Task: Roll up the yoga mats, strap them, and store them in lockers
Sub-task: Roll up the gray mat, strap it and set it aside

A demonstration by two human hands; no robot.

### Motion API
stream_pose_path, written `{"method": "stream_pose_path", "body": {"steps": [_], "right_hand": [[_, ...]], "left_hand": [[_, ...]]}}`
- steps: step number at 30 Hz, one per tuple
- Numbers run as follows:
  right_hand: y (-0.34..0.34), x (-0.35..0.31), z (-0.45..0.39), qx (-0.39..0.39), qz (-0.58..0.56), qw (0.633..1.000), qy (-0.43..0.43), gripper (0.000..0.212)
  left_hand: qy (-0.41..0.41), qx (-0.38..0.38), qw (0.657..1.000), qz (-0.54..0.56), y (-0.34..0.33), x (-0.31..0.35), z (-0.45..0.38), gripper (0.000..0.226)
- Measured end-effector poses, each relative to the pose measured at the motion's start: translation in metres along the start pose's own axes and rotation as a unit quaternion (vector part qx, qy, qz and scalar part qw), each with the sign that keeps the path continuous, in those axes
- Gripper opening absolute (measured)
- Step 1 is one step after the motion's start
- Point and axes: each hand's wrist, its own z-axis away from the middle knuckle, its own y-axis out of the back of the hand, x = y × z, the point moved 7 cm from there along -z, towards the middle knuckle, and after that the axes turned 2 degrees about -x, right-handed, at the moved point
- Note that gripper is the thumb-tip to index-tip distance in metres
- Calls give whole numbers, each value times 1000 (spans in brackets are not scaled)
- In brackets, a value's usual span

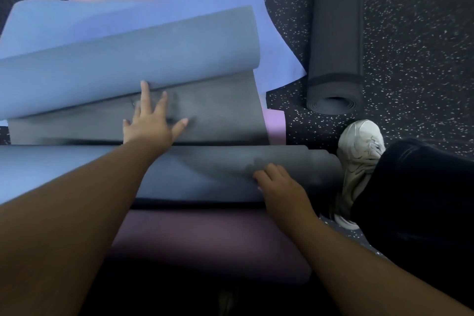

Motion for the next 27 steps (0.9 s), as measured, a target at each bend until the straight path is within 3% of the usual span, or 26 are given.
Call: {"method": "stream_pose_path", "body": {"steps": [4, 5, 10, 16, 20, 24, 27], "right_hand": [[9, 8, -14, 38, -52, 997, -38, 23], [9, 11, -19, 35, -62, 996, -45, 25], [4, 16, -33, -81, -54, 993, -67, 78], [4, 17, -53, -119, 12, 990, -75, 82], [5, 19, -55, -50, 48, 995, -65, 85], [6, 19, -49, 6, 55, 996, -76, 81], [10, 17, -49, 50, 29, 995, -76, 64]], "left_hand": [[-31, 17, 997, 64, 14, 14, -12, 82], [-34, 17, 996, 83, 16, 15, -14, 83], [-45, 2, 992, 116, 25, 8, -22, 84], [-11, 13, 999, 52, 33, -5, -34, 81], [77, -11, 997, 5, 36, -6, -46, 85], [61, -19, 996, 58, 39, -3, -62, 89], [37, 4, 998, 52, 56, -1, -73, 82]]}}
